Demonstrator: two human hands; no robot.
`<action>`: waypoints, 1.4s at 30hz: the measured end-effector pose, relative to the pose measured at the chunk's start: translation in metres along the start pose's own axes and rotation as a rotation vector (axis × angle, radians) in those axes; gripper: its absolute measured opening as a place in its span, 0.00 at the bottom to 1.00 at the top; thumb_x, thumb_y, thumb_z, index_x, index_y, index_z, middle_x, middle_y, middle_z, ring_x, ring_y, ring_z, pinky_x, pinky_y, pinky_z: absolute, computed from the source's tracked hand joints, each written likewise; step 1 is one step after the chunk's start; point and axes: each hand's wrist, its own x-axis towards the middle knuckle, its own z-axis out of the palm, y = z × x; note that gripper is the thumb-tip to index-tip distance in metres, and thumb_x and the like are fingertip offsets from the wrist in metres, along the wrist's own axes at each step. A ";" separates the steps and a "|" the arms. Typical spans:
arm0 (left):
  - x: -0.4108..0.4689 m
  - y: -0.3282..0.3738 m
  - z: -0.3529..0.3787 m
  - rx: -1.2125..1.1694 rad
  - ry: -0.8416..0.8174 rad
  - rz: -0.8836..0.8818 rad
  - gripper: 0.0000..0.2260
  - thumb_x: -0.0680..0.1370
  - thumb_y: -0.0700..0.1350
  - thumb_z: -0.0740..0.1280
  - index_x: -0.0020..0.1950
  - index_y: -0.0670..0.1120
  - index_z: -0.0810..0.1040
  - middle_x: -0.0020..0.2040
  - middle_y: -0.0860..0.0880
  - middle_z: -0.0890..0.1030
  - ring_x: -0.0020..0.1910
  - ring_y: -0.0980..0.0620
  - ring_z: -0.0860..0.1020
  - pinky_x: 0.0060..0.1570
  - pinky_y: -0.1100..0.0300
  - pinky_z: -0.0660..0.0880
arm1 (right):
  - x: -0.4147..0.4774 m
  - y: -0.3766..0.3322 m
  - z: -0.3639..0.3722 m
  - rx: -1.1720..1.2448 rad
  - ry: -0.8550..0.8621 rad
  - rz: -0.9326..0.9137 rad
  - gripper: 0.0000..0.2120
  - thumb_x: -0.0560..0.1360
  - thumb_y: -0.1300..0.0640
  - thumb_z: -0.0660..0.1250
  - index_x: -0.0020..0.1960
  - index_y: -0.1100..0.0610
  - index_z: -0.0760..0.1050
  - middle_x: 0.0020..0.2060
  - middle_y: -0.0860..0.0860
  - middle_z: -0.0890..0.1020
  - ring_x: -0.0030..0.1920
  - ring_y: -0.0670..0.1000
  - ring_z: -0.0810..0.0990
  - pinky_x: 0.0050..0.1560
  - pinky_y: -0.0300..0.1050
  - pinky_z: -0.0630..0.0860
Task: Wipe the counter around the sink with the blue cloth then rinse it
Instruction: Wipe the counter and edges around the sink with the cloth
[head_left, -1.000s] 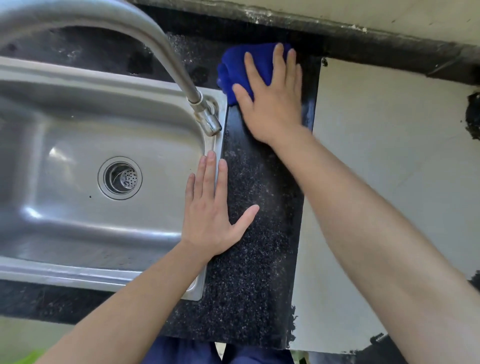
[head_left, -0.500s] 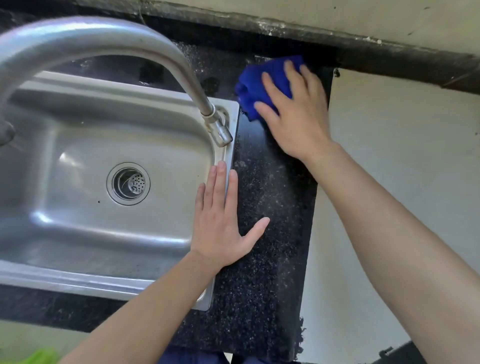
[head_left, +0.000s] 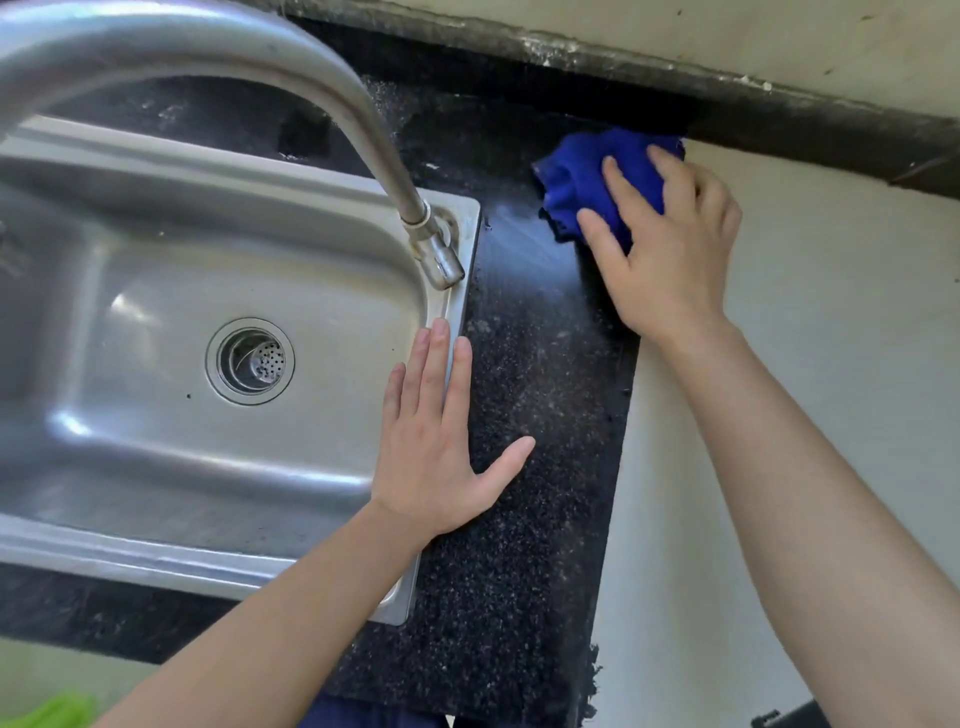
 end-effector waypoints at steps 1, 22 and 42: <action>0.000 0.000 0.000 -0.007 0.002 0.001 0.45 0.76 0.69 0.59 0.81 0.38 0.54 0.82 0.40 0.51 0.81 0.41 0.49 0.75 0.38 0.58 | -0.005 0.005 -0.002 0.008 -0.002 0.020 0.26 0.81 0.36 0.56 0.75 0.47 0.71 0.75 0.55 0.68 0.69 0.64 0.67 0.70 0.55 0.59; 0.001 0.000 -0.001 -0.010 0.001 0.001 0.45 0.76 0.68 0.61 0.81 0.38 0.55 0.82 0.39 0.52 0.81 0.41 0.50 0.74 0.38 0.59 | 0.025 -0.009 0.002 0.056 -0.009 -0.063 0.26 0.78 0.32 0.58 0.70 0.42 0.75 0.71 0.53 0.72 0.66 0.62 0.70 0.65 0.53 0.61; 0.001 -0.001 0.002 -0.011 0.028 0.004 0.44 0.76 0.67 0.63 0.80 0.37 0.56 0.81 0.39 0.53 0.81 0.40 0.52 0.74 0.38 0.61 | 0.018 0.004 0.007 0.041 0.051 0.062 0.24 0.80 0.34 0.56 0.72 0.40 0.73 0.73 0.51 0.71 0.69 0.59 0.69 0.66 0.53 0.59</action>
